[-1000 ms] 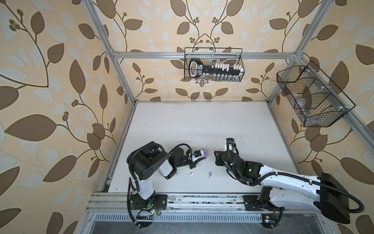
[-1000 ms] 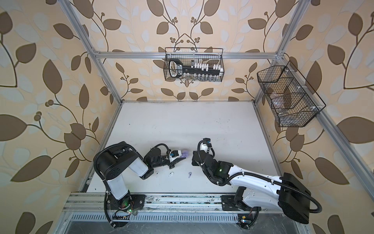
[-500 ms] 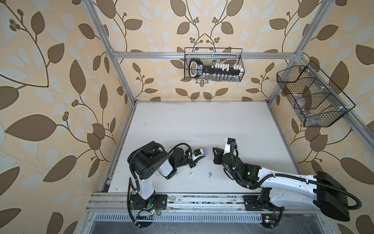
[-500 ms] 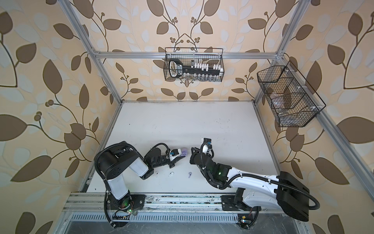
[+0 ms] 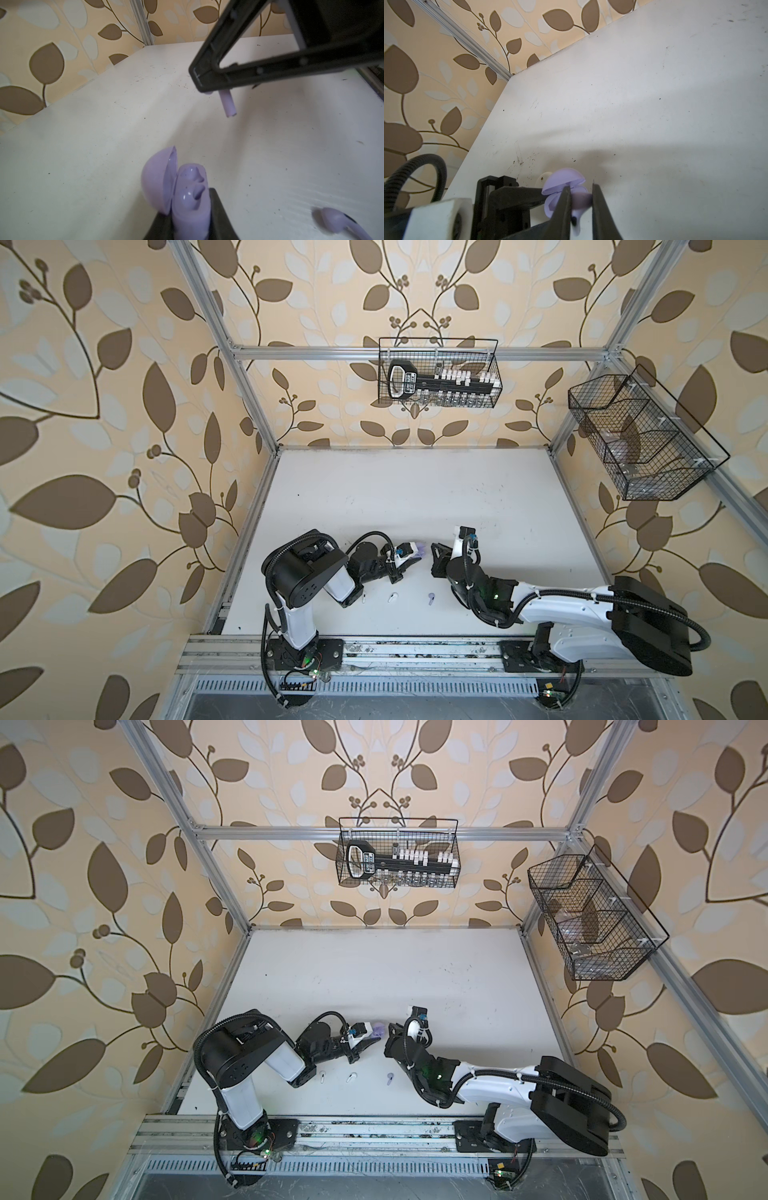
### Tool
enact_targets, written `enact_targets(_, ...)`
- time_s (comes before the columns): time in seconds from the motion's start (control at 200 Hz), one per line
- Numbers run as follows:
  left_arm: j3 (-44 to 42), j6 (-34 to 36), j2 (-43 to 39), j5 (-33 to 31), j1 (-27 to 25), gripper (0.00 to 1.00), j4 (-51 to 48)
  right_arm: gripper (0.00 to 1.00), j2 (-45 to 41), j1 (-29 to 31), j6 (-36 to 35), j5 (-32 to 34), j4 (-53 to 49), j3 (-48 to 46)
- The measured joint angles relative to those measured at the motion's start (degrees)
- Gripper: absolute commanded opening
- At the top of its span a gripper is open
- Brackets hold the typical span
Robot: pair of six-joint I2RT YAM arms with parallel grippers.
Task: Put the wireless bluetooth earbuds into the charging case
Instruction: 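Lift the lavender earbud and carry it toward the case in the left gripper, then lower the earbud into a slot of the open lavender case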
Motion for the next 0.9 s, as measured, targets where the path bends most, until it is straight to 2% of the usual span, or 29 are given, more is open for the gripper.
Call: enact_targets(0.9, 0.33, -3.58, 0.0, 0.31, 2.21, 0.03, 0.79, 0.15, 13.64, -0.94, -1.31, -2.03, 15.78, 1.92)
